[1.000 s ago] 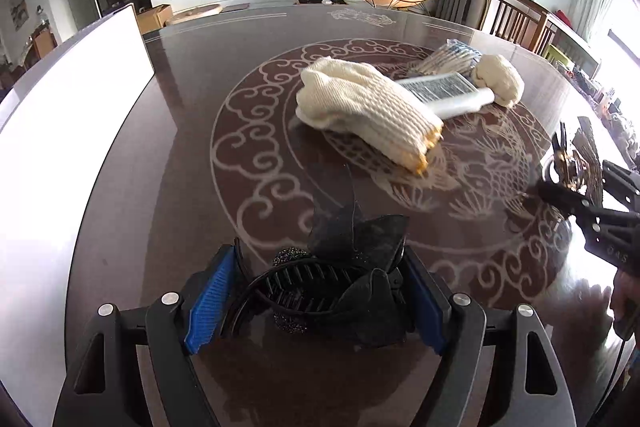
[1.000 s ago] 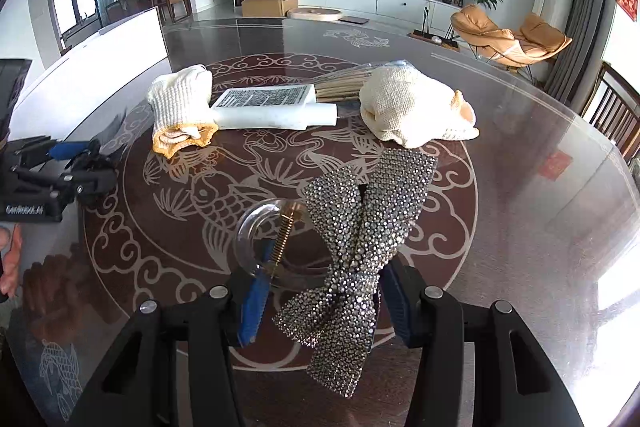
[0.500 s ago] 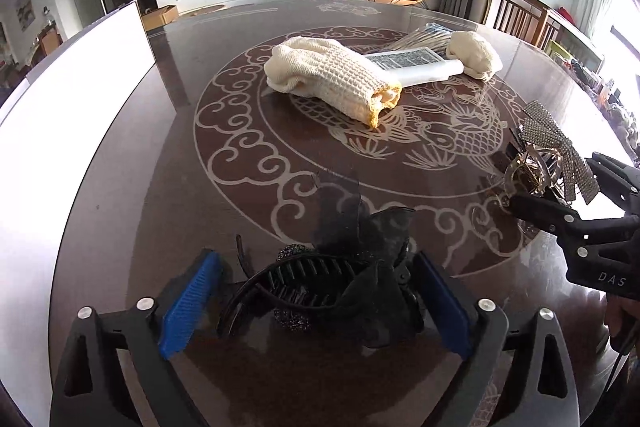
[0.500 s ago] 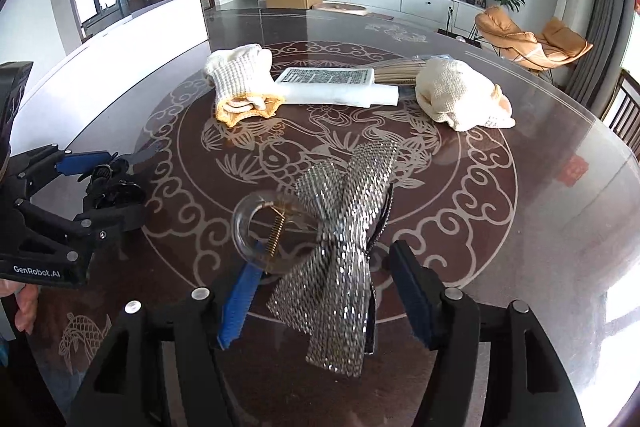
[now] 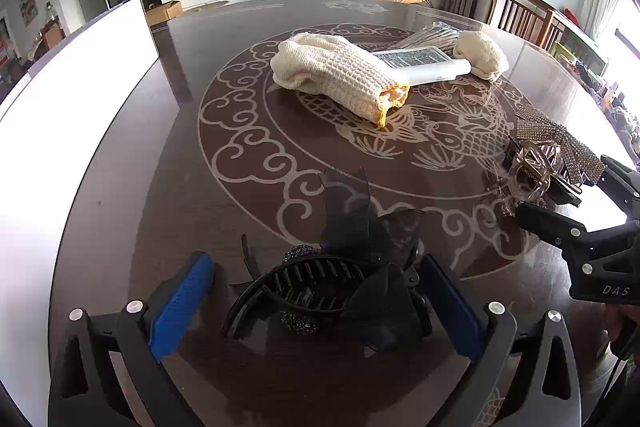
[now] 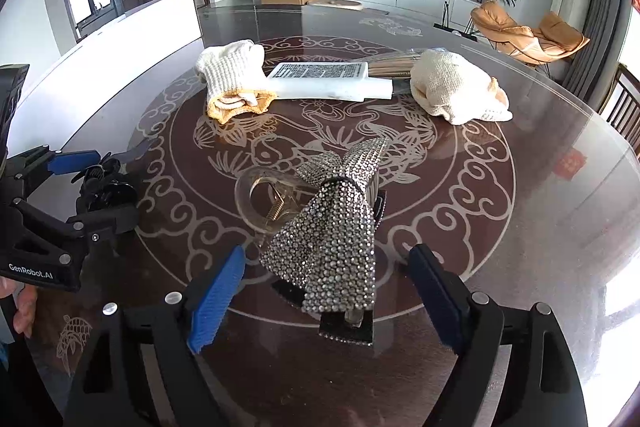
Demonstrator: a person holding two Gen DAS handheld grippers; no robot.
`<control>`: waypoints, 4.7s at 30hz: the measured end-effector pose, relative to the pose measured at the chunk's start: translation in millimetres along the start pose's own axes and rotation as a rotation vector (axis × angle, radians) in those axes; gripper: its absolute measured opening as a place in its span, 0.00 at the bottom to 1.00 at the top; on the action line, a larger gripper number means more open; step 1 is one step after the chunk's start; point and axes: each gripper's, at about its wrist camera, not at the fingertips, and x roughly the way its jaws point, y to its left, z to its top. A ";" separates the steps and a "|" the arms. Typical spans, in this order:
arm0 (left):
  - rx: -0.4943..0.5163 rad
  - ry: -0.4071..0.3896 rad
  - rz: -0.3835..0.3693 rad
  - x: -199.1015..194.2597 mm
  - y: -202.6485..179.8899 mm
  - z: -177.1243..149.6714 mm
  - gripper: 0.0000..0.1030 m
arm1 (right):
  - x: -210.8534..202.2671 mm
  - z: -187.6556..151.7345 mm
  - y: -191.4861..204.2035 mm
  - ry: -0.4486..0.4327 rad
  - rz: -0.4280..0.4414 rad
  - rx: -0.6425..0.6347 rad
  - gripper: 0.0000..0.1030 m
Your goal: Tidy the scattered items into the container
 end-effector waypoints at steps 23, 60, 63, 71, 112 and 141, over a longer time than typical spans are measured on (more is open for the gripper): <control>-0.001 0.000 0.000 0.3 0.5 0.3 1.00 | 0.9 0.6 -0.1 0.001 0.001 0.001 0.84; -0.001 0.000 0.000 0.6 1.2 0.3 1.00 | 1.0 0.6 -0.3 0.001 0.000 0.001 0.84; -0.001 0.000 0.000 0.6 1.2 0.3 1.00 | 1.0 0.6 -0.3 0.001 0.000 0.001 0.85; -0.001 0.000 0.000 0.5 1.3 0.3 1.00 | 1.0 0.6 -0.3 0.001 0.000 0.001 0.85; -0.002 0.000 0.000 0.7 1.5 0.4 1.00 | 1.3 0.8 -0.4 0.001 0.002 0.002 0.85; -0.073 -0.095 -0.076 -56.1 17.8 -8.5 0.75 | -41.3 6.8 26.8 -0.104 0.123 -0.023 0.49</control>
